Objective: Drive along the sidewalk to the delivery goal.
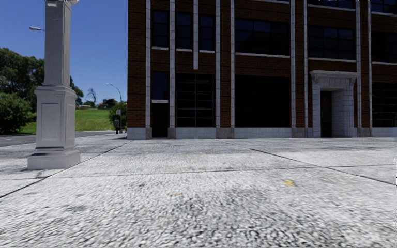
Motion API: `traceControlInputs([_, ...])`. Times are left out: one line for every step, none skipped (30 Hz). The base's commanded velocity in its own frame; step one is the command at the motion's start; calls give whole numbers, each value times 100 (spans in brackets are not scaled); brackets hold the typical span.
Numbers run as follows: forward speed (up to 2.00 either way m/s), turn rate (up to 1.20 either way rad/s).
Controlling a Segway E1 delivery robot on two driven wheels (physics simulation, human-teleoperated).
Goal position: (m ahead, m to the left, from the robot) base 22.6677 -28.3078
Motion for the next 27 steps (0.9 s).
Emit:
traceControlInputs([156, -47])
traceControlInputs([156, -47])
traceControlInputs([156, -47])
traceControlInputs([156, -47])
traceControlInputs([156, -47])
traceControlInputs([156, -47])
traceControlInputs([156, -47])
traceControlInputs([156, -47])
traceControlInputs([156, -47])
traceControlInputs([156, -47])
traceControlInputs([156, -47])
traceControlInputs([156, -47])
traceControlInputs([166, -47])
traceControlInputs([200, -47])
traceControlInputs([200, -47])
traceControlInputs([200, -47])
traceControlInputs([200, -47])
traceControlInputs([200, -47])
traceControlInputs([200, -47])
traceControlInputs([200, -47])
traceControlInputs([200, -47])
traceControlInputs([200, -47])
traceControlInputs([200, -47])
traceControlInputs([200, -47])
traceControlInputs([200, -47])
traceControlInputs([200, -47])
traceControlInputs([200, -47])
